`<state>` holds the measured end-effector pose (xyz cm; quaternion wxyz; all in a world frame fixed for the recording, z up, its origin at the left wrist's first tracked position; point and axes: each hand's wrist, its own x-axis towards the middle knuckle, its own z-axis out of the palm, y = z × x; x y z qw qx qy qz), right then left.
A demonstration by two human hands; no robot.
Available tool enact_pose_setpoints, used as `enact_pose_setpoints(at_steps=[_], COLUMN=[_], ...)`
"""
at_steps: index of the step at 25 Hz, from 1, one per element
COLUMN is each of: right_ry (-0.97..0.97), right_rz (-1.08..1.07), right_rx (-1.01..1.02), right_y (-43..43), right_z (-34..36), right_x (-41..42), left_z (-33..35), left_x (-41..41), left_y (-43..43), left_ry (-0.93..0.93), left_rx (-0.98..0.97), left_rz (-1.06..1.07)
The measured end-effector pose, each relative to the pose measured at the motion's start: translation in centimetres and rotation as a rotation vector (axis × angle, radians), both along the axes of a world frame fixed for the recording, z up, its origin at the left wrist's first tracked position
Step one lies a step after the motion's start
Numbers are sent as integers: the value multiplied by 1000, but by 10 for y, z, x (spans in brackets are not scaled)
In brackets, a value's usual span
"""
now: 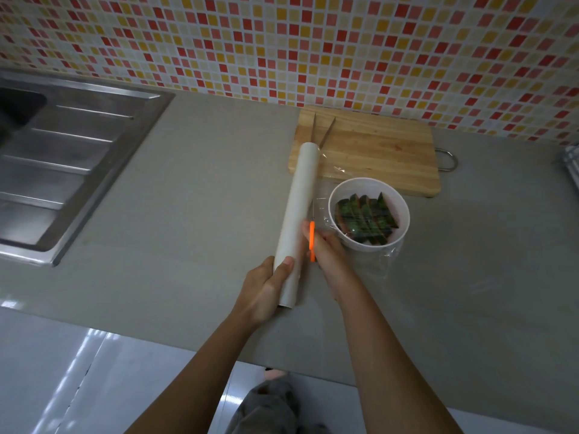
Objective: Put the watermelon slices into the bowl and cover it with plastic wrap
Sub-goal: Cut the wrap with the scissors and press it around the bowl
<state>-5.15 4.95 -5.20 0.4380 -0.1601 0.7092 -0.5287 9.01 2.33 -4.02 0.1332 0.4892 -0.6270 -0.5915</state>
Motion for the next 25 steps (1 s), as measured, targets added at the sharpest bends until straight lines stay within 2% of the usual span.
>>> enact_pose_setpoints(at_steps=[5, 12, 25], right_ry=[-44, -12, 37], right_rz=[-57, -95, -39], right_rx=[-49, -140, -122], right_y=[-17, -29, -45], right_z=[2, 0, -3], right_x=[5, 1, -8], left_z=[4, 1, -4], left_x=[4, 10, 29], left_y=[-6, -13, -17], left_ry=[-18, -33, -46], left_rx=[-28, -22, -12], left_rz=[-21, -30, -64])
